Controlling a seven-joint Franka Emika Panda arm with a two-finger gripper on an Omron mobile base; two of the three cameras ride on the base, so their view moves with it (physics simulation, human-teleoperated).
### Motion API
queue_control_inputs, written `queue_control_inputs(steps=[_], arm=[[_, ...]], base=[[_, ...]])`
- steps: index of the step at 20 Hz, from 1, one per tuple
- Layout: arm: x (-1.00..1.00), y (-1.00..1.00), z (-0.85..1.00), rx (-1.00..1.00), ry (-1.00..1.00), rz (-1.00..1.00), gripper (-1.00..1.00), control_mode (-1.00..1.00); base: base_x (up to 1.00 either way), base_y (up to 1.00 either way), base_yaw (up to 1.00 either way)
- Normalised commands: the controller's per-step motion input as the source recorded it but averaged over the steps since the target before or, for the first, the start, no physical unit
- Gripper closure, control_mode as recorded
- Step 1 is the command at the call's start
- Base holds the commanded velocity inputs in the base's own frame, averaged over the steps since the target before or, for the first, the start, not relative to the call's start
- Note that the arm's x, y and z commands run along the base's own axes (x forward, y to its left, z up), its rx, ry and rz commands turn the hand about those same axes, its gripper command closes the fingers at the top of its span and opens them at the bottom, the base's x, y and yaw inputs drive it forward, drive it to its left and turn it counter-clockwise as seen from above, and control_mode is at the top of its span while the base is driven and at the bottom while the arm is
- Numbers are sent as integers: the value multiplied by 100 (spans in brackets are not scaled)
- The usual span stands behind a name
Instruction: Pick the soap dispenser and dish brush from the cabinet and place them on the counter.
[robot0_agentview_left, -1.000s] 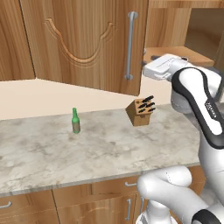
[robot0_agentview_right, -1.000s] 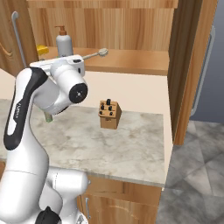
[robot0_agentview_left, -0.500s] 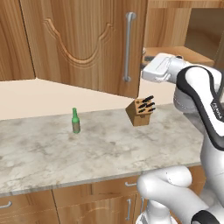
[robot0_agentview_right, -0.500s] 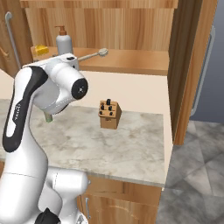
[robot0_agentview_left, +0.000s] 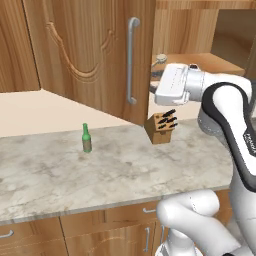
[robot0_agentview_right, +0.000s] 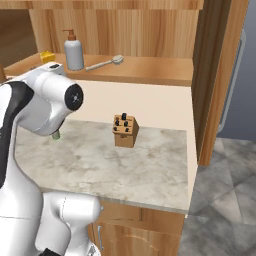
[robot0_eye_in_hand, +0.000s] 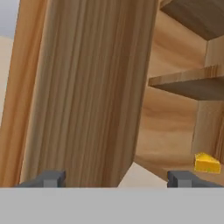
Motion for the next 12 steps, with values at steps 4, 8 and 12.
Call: queue_control_inputs(steps=[4,8,12], arm=[[-53,75,-17,-10,-3,11,-100,-100],[-50,76,-20,-10,-4,9,-100,-100],[-37,74,-19,-9,-4,7,-100,-100]], base=[[0,0,0],[0,0,0],[0,0,0]])
